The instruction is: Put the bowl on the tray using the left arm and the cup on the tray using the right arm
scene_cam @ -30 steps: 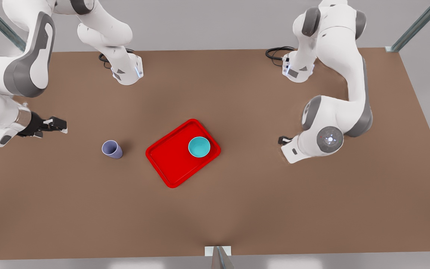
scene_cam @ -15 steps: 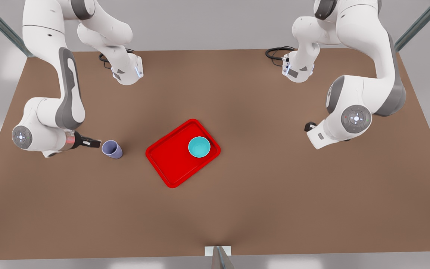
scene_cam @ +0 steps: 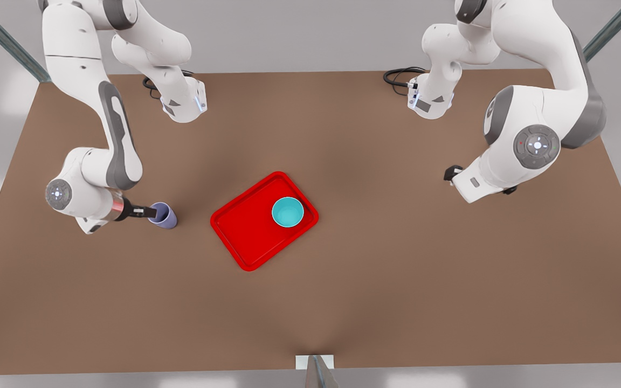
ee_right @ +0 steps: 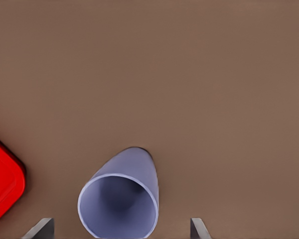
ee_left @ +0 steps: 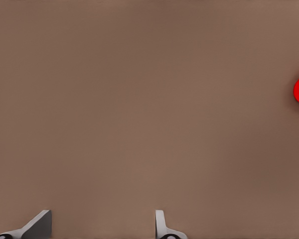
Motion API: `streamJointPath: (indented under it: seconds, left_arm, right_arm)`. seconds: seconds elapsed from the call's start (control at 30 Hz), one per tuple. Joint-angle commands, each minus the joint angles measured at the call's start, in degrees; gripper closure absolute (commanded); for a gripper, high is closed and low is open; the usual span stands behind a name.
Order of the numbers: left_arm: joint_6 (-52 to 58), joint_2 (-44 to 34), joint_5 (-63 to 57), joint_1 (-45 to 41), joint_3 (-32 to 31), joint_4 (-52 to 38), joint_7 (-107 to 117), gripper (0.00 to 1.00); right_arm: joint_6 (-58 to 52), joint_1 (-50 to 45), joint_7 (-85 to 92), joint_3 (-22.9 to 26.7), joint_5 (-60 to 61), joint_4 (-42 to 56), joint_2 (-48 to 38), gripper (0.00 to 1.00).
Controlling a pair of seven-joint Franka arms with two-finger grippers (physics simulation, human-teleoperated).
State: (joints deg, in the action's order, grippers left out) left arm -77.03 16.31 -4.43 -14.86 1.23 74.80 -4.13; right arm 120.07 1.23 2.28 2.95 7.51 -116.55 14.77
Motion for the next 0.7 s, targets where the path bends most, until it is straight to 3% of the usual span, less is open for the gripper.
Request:
streamJointPath:
  seconds: [0.0, 0.5, 0.53, 0.6, 0.67]
  left_arm:
    - [0.0, -0.2, 0.0, 0.0, 0.0, 0.0, 0.0, 0.0]
    - [0.9, -1.9, 0.2, -0.5, -0.4, 0.0, 0.2, 0.0]
    - [0.4, -1.1, 0.7, -0.5, -0.5, 0.1, 0.2, 0.0]
    - [-0.6, -0.8, 0.6, -0.5, -0.6, 0.1, 0.2, 0.0]
    - [-2.3, -0.6, 0.5, -0.5, -0.4, 0.2, 0.1, 0.0]
  right_arm:
    - [0.4, 0.0, 0.1, 0.0, 0.0, 0.0, 0.2, 0.0]
    - [4.7, 0.4, 2.5, 0.2, -0.3, -6.1, 0.5, 0.03]
    - [4.7, 0.4, 2.5, 0.2, -0.3, -6.1, 0.8, 0.06]
    - [4.6, 0.5, 2.5, 0.2, -0.3, -6.1, 1.1, 0.4]
    - [4.5, 0.3, 2.5, 0.2, -0.2, -6.0, 1.8, 0.44]
